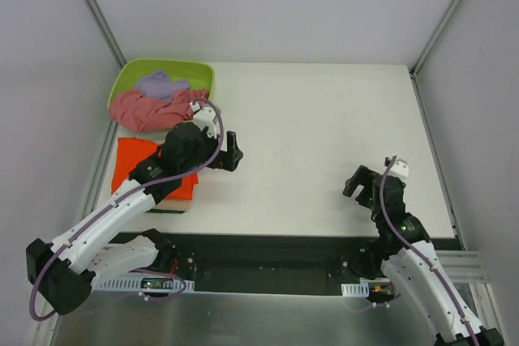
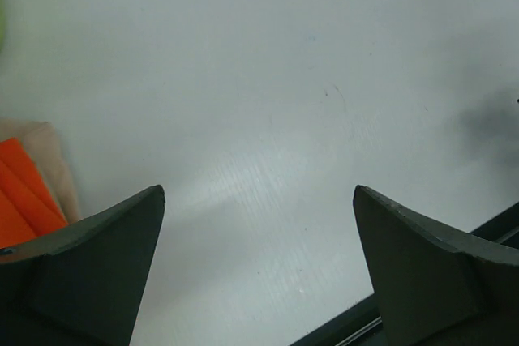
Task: Fold and stack the t-shirts
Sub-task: Put the neatly folded tshirt into the corner of the board with the left arm
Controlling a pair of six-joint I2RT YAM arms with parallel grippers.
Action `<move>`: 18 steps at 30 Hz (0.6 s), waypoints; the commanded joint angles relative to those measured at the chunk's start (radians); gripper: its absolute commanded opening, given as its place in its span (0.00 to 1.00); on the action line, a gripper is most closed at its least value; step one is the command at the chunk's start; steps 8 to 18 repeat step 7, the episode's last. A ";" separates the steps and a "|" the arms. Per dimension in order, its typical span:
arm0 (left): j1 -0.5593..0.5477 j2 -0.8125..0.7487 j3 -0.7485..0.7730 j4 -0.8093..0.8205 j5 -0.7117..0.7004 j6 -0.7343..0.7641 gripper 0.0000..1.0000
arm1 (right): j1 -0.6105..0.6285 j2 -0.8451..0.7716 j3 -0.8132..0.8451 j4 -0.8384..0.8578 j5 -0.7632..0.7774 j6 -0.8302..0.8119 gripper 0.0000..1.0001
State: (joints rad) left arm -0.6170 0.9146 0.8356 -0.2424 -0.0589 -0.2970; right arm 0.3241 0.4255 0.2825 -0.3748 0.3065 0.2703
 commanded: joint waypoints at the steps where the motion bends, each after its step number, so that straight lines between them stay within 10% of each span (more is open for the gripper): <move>1: -0.018 0.010 0.000 0.101 0.065 -0.013 0.99 | -0.003 -0.069 0.049 0.001 -0.003 -0.017 0.96; 18: -0.018 -0.025 -0.078 0.100 0.008 -0.007 0.99 | -0.005 -0.151 0.033 0.020 -0.072 0.004 0.96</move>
